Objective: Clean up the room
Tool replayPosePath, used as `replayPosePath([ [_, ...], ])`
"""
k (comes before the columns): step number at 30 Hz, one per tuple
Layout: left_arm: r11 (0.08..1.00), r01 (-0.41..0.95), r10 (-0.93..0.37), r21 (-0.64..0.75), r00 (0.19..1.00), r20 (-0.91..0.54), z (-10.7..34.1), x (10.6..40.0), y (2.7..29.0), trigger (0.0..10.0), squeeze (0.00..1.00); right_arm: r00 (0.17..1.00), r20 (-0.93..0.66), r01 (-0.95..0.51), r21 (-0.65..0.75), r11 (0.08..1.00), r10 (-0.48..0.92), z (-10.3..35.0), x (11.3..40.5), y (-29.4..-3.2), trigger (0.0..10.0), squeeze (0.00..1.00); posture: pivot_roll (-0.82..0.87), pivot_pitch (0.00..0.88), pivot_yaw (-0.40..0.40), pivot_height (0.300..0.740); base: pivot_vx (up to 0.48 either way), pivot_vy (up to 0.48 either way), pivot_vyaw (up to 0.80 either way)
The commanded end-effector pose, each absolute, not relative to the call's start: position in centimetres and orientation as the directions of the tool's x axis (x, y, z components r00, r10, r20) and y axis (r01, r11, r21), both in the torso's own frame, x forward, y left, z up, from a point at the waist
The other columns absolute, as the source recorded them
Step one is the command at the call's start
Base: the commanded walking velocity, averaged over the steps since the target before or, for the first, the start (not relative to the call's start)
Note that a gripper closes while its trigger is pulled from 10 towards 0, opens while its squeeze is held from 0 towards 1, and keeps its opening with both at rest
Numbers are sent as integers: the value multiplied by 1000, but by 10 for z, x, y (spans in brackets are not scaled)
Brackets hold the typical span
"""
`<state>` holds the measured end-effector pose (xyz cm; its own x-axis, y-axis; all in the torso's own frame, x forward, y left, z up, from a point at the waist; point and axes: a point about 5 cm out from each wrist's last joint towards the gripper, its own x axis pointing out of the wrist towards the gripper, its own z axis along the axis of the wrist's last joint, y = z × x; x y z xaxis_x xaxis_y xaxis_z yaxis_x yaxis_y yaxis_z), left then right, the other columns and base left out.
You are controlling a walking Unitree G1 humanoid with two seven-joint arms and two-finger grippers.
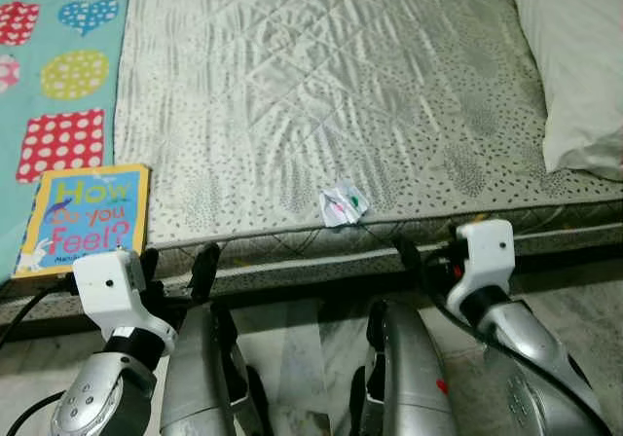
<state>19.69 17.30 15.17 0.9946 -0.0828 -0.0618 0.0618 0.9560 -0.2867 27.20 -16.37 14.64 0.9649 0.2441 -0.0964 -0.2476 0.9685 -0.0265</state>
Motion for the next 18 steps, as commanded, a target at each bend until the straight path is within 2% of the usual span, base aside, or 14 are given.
replayPosePath([
  [1, 959, 45, -71, -280, 994, -81, 149, 195, 175, 10000, 0, 964, -138, -232, -33, 972, 225, 140, 276, -165, 10000, 0, 1, 281, -13, 531, 0, 0, 0],
  [3, 959, 50, -74, -278, 994, -78, 150, 196, 175, 10000, 0, 952, -133, -279, 7, 960, 277, 144, 292, -158, 10000, 0, 18, 283, -9, 531, 0, 0, 0],
  [11, 962, 45, -69, -269, 994, -81, 152, 193, 179, 10000, 0, 894, -196, -412, -8, 911, 403, 142, 313, -131, 10000, 0, 38, 297, -6, 531, 0, 0, 0],
  [18, 962, 47, -71, -267, 994, -81, 153, 193, 178, 10000, 0, 885, -229, -409, 31, 912, 405, 140, 323, -112, 10000, 0, 48, 300, -3, 531, 0, 0, 0],
])
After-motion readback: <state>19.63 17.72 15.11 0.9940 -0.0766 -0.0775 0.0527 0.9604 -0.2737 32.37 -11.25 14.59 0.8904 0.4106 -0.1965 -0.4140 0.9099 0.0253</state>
